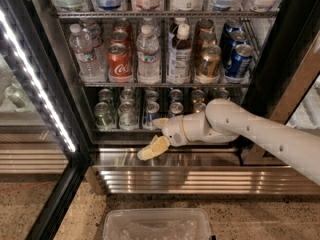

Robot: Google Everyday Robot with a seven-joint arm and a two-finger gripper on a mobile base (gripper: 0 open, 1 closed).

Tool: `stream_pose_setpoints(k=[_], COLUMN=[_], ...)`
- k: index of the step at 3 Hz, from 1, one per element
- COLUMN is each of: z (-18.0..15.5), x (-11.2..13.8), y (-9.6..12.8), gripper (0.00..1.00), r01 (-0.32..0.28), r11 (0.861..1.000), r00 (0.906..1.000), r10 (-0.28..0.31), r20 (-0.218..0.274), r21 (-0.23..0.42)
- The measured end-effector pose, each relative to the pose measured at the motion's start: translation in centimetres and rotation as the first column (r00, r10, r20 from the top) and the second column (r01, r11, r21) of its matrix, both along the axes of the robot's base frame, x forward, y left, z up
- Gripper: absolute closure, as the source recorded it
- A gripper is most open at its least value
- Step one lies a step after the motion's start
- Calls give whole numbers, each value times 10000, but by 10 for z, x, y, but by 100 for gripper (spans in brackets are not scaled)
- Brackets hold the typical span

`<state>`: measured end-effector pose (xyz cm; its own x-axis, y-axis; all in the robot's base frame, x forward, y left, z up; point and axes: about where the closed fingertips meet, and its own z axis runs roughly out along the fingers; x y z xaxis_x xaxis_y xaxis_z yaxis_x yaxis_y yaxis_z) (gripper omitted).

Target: Pick 7up can from bottom shelf of fridge

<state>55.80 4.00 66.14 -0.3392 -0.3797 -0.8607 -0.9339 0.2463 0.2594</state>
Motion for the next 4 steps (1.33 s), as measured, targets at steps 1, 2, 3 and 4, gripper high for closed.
stream_pose_setpoints(k=[1, 2, 3, 4], z=[-11, -14, -14, -16], x=[18, 19, 19, 19], y=[40, 41, 41, 49], gripper=[0, 0, 19, 21], r01=[-262, -272, -272, -242], r11=[9971, 9968, 9968, 9994], r00=[9994, 9995, 9995, 9973], r10=[245, 257, 257, 223], r20=[246, 207, 207, 705], r21=[712, 751, 751, 265])
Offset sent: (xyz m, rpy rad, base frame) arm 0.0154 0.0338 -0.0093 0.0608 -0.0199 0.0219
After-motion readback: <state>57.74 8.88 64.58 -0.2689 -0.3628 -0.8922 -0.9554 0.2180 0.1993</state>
